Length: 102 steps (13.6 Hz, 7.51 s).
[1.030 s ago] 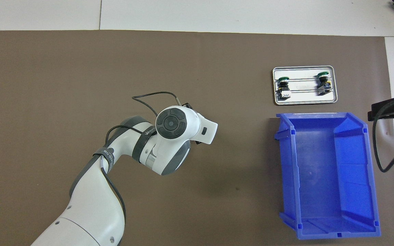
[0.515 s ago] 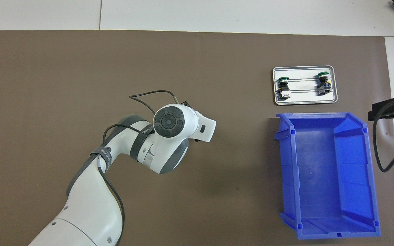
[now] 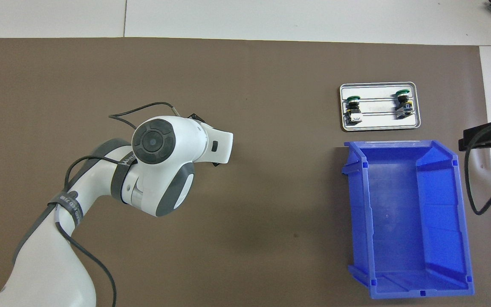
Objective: Place and press button with both arms
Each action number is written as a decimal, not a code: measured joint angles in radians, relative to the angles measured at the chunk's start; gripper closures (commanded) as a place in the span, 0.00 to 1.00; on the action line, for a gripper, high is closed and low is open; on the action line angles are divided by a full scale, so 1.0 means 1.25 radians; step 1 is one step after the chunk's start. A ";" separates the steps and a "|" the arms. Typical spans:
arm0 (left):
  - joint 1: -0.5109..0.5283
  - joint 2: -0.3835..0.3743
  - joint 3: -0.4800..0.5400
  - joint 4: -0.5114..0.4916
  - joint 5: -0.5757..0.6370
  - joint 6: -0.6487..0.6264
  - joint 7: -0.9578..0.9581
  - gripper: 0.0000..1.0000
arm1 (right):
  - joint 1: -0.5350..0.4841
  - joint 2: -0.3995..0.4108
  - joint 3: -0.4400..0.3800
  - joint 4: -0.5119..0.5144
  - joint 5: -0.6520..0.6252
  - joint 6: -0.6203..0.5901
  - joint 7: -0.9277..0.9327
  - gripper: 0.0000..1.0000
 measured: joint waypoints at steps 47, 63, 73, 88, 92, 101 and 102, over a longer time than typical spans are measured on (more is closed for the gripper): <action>0.526 -0.152 0.006 -0.525 -1.247 -0.491 1.499 0.17 | 0.000 0.000 0.000 0.000 0.000 0.000 0.000 0.00; 0.530 -0.324 -0.012 -0.346 -0.637 -0.442 0.706 1.00 | 0.000 0.000 0.000 0.000 0.000 0.000 0.000 0.00; 0.351 -0.310 -0.024 -0.279 -0.333 -0.282 0.301 1.00 | 0.000 0.000 0.000 0.000 0.000 0.000 0.000 0.00; 0.246 -0.288 -0.026 -0.340 -0.251 -0.163 0.228 1.00 | 0.000 0.000 0.000 0.000 0.000 0.000 0.000 0.00; 0.245 -0.290 -0.025 -0.352 -0.251 -0.141 0.228 1.00 | 0.000 0.000 0.000 0.000 0.000 0.000 0.000 0.00; 0.245 -0.291 -0.022 -0.311 -0.251 -0.201 0.187 1.00 | 0.000 0.000 0.000 0.000 0.000 0.000 0.000 0.00; 0.247 -0.291 -0.019 -0.290 -0.251 -0.224 0.170 1.00 | 0.000 0.000 0.000 0.000 0.000 0.000 0.000 0.00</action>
